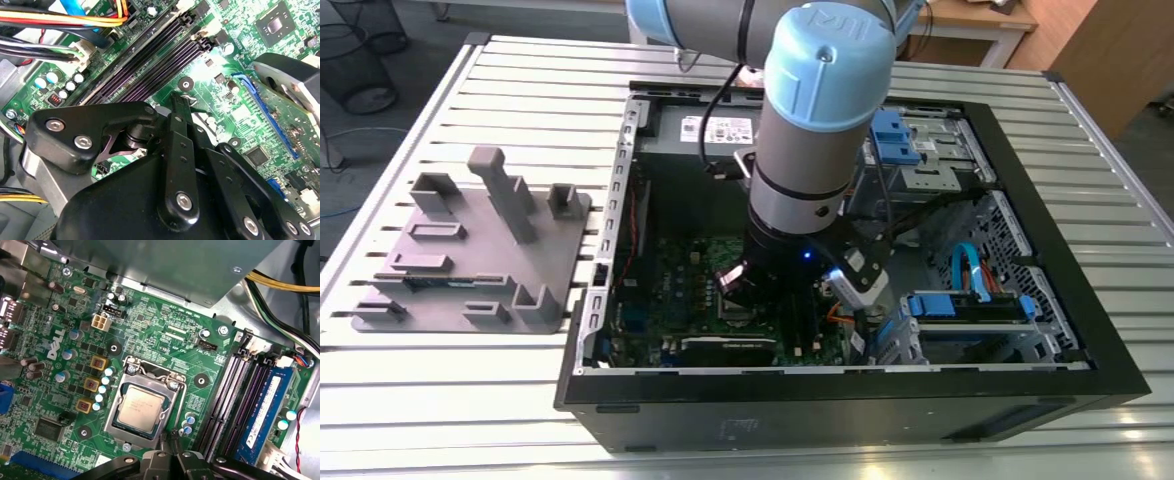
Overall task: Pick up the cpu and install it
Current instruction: 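Install the first cpu locking lever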
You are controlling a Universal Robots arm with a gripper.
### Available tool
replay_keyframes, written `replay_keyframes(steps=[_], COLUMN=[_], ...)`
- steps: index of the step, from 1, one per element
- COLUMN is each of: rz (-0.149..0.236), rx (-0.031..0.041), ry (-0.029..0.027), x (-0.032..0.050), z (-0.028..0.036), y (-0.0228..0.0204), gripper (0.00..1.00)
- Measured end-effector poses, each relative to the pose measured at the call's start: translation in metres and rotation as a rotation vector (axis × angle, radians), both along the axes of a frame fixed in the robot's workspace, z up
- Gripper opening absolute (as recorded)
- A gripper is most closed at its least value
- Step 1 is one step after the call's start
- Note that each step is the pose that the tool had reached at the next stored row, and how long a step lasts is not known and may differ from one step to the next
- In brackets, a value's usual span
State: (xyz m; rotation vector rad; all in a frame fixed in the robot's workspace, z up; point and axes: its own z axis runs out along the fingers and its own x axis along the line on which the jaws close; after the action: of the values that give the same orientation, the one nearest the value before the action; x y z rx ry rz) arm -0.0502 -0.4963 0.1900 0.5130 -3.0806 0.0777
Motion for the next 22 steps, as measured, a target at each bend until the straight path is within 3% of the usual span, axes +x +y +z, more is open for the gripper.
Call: replay_keyframes(steps=[12,22], rz=[-0.018,-0.02], rx=[0.0004,0.0088], ry=[-0.0001,-0.001], x=[0.0028,0.0], z=[0.0,0.0], y=[-0.0019,-0.0042], gripper=[0.11,0.11])
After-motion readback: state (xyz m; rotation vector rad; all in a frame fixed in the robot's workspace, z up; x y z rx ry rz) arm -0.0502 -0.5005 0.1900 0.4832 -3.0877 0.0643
